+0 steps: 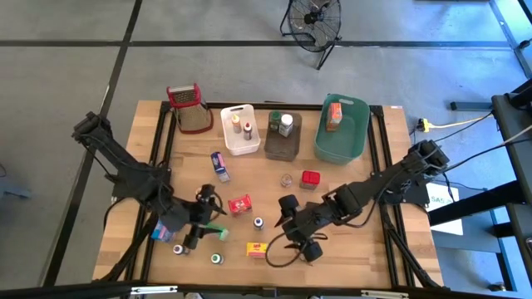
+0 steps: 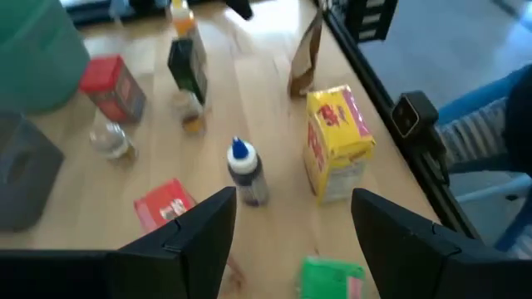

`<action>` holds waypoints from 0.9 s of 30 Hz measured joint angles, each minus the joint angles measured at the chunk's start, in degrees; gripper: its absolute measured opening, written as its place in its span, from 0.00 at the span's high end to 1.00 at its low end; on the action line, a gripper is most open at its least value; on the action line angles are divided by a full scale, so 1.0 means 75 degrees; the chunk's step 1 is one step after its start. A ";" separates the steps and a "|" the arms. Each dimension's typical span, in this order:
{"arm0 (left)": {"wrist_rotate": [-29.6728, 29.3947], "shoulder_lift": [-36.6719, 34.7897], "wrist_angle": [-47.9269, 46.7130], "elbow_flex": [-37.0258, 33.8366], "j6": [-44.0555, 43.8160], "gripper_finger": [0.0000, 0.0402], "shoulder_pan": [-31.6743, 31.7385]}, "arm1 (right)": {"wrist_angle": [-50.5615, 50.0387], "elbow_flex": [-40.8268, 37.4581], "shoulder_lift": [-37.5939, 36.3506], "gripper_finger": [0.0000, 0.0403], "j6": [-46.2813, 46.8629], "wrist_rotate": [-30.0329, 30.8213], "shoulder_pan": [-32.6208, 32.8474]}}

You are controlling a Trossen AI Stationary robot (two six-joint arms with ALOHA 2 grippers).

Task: Pick & Place Kitchen Items
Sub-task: Put the green cereal box into the green bin

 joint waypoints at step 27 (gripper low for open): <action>0.0911 0.0922 -0.2456 0.0234 -0.2525 0.42 -0.0550 | 0.0126 0.0000 0.0000 0.22 -0.0626 -0.0015 -0.0689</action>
